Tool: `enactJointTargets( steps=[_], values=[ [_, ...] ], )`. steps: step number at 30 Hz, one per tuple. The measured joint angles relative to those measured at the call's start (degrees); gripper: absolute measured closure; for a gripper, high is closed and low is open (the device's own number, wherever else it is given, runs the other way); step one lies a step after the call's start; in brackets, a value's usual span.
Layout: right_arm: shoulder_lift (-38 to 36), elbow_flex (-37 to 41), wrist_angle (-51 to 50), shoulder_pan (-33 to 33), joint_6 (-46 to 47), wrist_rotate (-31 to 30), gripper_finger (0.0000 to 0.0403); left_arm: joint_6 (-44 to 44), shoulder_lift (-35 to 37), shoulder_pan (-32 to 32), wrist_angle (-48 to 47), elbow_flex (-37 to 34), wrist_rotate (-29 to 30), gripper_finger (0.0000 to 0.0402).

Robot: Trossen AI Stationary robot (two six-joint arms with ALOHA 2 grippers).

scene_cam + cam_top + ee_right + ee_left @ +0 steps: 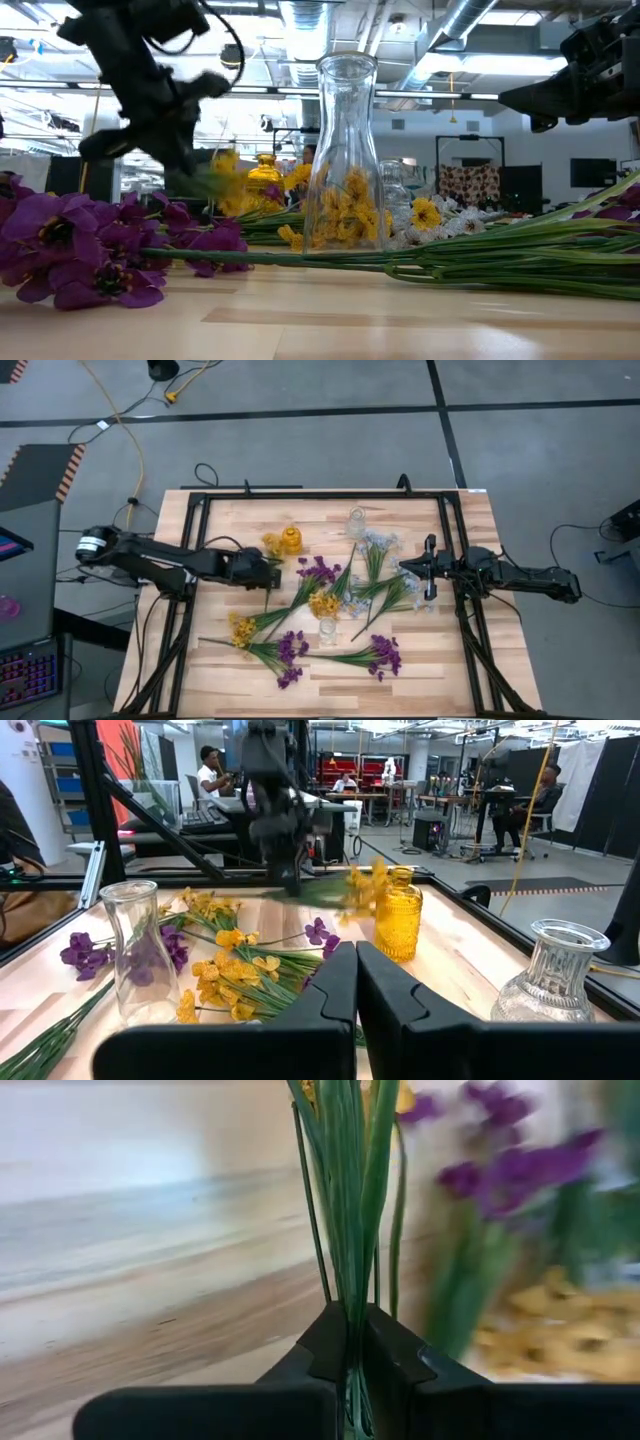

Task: Sort flowers into vase by color
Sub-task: Put the top left yellow flowers into the yellow vase

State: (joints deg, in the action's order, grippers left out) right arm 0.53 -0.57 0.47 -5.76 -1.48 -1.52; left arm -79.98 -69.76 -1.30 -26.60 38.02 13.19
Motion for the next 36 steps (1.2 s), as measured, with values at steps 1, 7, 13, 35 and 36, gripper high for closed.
enactJointTargets(
  steps=[1, 7, 13, 35, 36],
  values=[
    [0.0, 0.0, 0.0, 0.0, 0.0, 0.0, 0.0369, 0.4, 1.5, 0.0, -0.1, 0.0, 0.4, 0.0392],
    [0.0, 0.0, 0.0, 0.0, 0.0, 0.0, 0.0369, 1.6, 11.4, 0.0, -1.0, 0.0, 3.7, 0.0392],
    [0.0, 0.0, 0.0, 0.0, 0.0, 0.0, 0.0369, 12.2, 21.1, 0.0, 3.5, 0.0, 17.7, 0.0392],
    [0.0, 0.0, 0.0, 0.0, 0.0, 0.0, 0.0369, 80.2, 8.3, 7.3, 56.8, 0.0, 17.4, 0.0393],
    [0.0, 0.0, 0.0, 0.0, 0.0, 0.0, 0.0369, 80.3, 6.9, 8.1, 58.1, 0.0, 16.7, 0.0393]
  ],
)
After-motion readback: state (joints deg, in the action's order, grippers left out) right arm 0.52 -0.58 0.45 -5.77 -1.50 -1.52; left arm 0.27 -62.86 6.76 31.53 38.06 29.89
